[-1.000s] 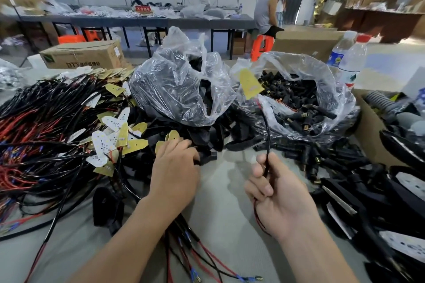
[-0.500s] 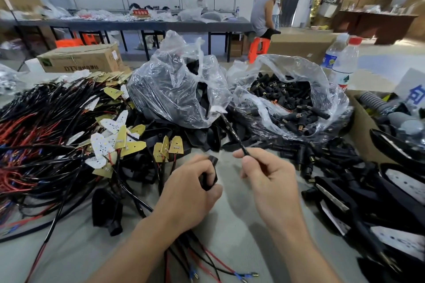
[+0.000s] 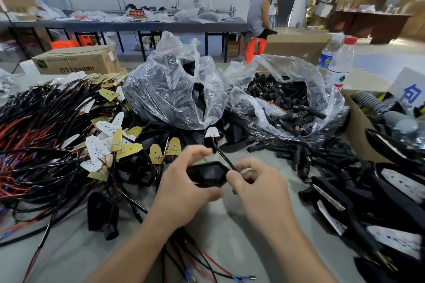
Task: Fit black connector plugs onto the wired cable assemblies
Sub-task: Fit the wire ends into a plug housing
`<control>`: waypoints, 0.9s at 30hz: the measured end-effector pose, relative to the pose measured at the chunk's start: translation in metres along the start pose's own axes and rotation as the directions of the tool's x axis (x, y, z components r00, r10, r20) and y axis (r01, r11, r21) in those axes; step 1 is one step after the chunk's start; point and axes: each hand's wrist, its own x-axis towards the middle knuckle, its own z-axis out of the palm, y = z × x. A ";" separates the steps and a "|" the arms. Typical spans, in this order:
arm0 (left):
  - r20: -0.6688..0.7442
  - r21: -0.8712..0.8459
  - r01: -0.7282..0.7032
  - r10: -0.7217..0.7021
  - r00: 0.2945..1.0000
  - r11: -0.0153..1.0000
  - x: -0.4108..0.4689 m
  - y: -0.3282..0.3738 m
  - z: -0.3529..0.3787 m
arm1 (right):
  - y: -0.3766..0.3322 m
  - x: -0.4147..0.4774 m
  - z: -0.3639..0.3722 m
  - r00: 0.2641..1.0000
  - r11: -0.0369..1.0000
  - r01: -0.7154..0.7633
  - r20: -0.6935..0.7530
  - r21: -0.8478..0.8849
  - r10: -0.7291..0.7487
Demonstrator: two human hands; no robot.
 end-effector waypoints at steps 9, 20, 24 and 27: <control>0.304 -0.480 0.248 -0.105 0.947 0.841 0.000 0.005 -0.003 | -0.010 -0.011 0.005 0.996 0.998 0.054 0.075 0.017 -0.056; 0.345 -0.438 0.310 -0.161 0.925 0.844 0.000 0.008 -0.002 | -0.010 -0.011 0.000 0.985 0.992 0.094 0.151 -0.086 -0.080; 0.328 -0.458 0.369 -0.232 0.916 0.809 0.002 0.004 -0.002 | -0.013 -0.006 -0.005 0.998 0.990 0.065 0.015 0.127 -0.067; 0.345 -0.445 0.394 -0.251 0.904 0.804 0.002 0.001 0.000 | -0.019 -0.003 -0.008 0.993 0.856 0.121 -0.058 0.502 -0.107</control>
